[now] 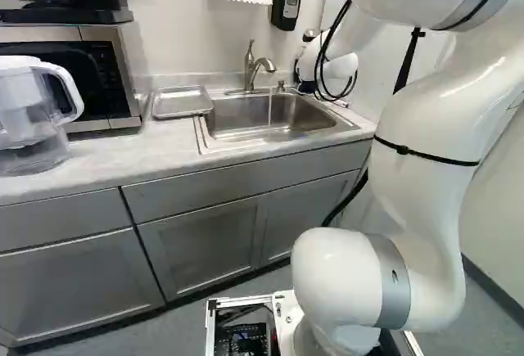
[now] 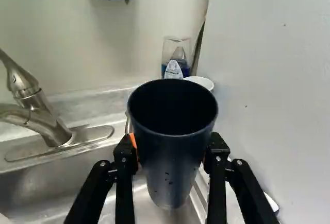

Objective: Rinse the cup and place it in the tray

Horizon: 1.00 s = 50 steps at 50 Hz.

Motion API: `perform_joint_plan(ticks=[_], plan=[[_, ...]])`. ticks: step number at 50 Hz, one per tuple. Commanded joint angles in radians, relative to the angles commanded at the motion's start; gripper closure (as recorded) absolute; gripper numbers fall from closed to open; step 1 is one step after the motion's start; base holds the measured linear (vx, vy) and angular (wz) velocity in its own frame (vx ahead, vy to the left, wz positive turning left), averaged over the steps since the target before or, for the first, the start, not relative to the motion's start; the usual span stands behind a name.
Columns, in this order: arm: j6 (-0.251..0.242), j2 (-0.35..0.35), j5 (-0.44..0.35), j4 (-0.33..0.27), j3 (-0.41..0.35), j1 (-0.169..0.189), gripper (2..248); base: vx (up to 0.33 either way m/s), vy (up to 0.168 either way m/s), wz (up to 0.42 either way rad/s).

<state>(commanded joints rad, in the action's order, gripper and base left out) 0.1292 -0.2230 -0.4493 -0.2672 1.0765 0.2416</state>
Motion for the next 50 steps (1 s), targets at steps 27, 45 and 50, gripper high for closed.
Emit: perform_joint_plan(ticks=[27, 45, 50], plan=[[0.000, 0.016, 0.013, -0.096, -0.023, -0.003, 124, 0.000, 0.000, 0.000], [0.000, -0.005, 0.012, -0.095, -0.036, -0.007, 124, 0.000, 0.000, 0.000], [0.000, -0.009, 0.006, -0.095, -0.043, -0.008, 124, 0.000, 0.000, 0.000]])
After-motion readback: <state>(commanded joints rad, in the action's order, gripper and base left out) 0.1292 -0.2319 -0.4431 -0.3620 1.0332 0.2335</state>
